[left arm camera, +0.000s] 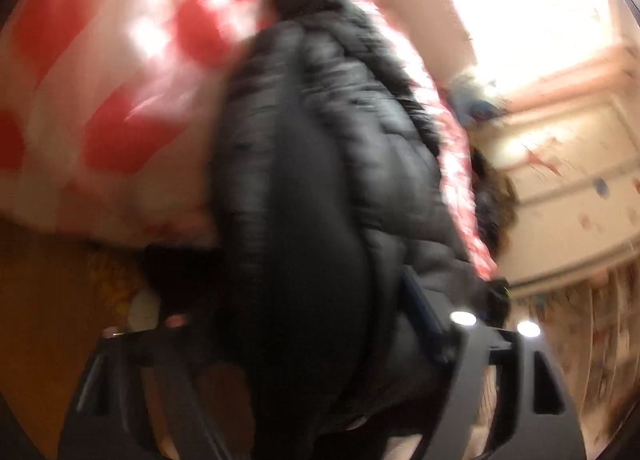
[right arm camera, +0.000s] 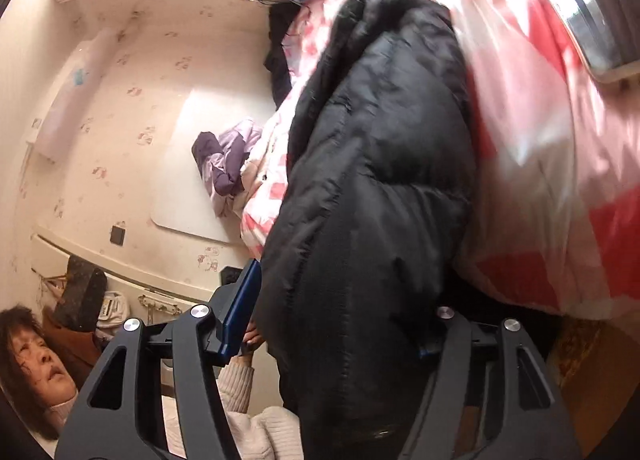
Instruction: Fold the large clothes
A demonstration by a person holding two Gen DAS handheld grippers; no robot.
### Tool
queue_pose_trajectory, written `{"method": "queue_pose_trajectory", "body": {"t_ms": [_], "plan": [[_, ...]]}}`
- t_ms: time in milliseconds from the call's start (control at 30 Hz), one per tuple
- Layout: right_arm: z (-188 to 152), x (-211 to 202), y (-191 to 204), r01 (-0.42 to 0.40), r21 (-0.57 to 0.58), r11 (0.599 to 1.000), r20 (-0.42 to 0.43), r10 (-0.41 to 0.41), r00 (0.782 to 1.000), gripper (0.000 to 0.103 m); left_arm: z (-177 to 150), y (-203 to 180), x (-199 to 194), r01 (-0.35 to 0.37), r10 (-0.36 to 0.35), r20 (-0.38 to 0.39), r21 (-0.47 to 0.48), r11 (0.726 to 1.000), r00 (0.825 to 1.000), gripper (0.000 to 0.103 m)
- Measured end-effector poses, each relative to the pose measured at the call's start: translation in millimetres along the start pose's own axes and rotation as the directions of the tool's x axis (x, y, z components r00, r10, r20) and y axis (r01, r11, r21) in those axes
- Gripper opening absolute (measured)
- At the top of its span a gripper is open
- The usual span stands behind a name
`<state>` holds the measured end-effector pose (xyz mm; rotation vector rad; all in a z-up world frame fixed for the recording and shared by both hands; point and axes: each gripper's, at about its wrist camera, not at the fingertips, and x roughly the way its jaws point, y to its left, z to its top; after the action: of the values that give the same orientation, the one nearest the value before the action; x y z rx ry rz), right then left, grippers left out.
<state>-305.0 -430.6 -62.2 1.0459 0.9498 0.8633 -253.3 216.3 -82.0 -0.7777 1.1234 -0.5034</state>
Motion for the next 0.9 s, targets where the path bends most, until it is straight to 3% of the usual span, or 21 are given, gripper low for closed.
{"method": "queue_pose_trajectory", "body": {"t_ms": [67,100,133,233,300,400,567,667,767,800,833,900], "plan": [[-4,1,0,-0.018,-0.019,1.0,0.008,0.018,1.0,0.041,-3,3,2,0.038,-0.038,0.013,-0.002,0.999,0.999,0.075],[-5,0,3,-0.022,-0.036,0.999,0.015,0.022,1.0,0.023,-5,2,1,0.048,-0.048,0.018,0.012,0.999,0.999,0.062],[-6,-1,7,-0.026,-0.054,0.998,0.029,0.027,0.999,0.017,-5,-2,2,0.079,-0.079,0.011,0.026,0.997,0.997,0.039],[-6,-10,25,-0.027,-0.112,0.993,0.088,0.037,0.995,0.011,-4,-14,-11,0.102,-0.104,0.052,0.047,0.994,0.993,0.018],[-7,-14,39,-0.043,-0.144,0.989,0.114,0.059,0.992,0.011,-3,-23,-24,0.128,-0.133,0.086,0.066,0.99,0.987,0.014],[-11,-30,61,-0.151,-0.207,0.967,0.154,0.185,0.971,0.01,-5,-52,-46,0.167,-0.182,0.121,0.121,0.978,0.976,0.011],[-24,-59,92,-0.256,-0.289,0.922,0.171,0.313,0.934,0.011,-14,-88,-87,0.205,-0.238,0.12,0.235,0.95,0.964,0.011],[-32,-66,86,-0.197,-0.282,0.939,0.156,0.248,0.956,0.011,-20,-81,-82,0.18,-0.193,0.025,0.254,0.95,0.981,0.013],[-43,-54,50,-0.174,-0.188,0.967,0.065,0.189,0.98,0.016,-30,-43,-55,0.156,-0.139,-0.108,0.18,0.971,0.984,0.032],[-47,-49,37,-0.163,-0.147,0.976,0.036,0.17,0.985,0.027,-34,-29,-48,0.132,-0.113,-0.128,0.156,0.979,0.985,0.041],[-51,-45,29,-0.145,-0.113,0.983,0.019,0.148,0.989,0.048,-39,-13,-41,0.114,-0.097,-0.139,0.12,0.986,0.986,0.053],[-62,-40,5,-0.094,-0.036,0.995,0.01,0.094,0.995,0.069,-44,7,-37,0.136,-0.128,-0.127,0.056,0.989,0.984,0.069]]}}
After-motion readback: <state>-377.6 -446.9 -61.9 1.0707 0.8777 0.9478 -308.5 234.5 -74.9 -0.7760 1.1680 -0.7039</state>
